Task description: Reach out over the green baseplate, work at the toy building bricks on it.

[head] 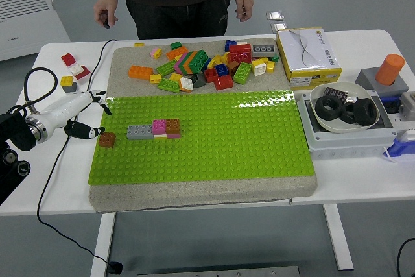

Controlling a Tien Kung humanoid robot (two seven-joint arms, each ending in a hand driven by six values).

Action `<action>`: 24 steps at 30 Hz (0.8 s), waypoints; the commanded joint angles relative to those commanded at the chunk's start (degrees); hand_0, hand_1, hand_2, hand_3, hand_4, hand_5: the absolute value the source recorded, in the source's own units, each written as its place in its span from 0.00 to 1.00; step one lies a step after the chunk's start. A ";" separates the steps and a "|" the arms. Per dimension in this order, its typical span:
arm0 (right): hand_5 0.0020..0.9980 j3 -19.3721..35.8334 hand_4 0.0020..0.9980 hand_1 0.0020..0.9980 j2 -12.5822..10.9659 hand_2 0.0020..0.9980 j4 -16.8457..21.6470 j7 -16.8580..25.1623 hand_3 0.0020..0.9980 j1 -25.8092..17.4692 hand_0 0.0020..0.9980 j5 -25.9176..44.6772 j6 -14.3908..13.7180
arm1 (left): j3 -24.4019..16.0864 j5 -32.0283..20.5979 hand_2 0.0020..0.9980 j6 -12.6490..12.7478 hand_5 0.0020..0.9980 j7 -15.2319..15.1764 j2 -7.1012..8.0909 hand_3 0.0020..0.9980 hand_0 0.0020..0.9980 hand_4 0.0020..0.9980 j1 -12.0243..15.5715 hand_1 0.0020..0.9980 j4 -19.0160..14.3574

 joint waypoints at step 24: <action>1.00 -0.54 0.73 0.64 -0.52 0.62 0.00 -0.01 0.74 0.67 0.66 0.00 -0.05 | -0.74 -3.02 1.00 -5.98 0.01 4.75 0.77 0.72 1.00 1.00 -0.29 1.00 -0.88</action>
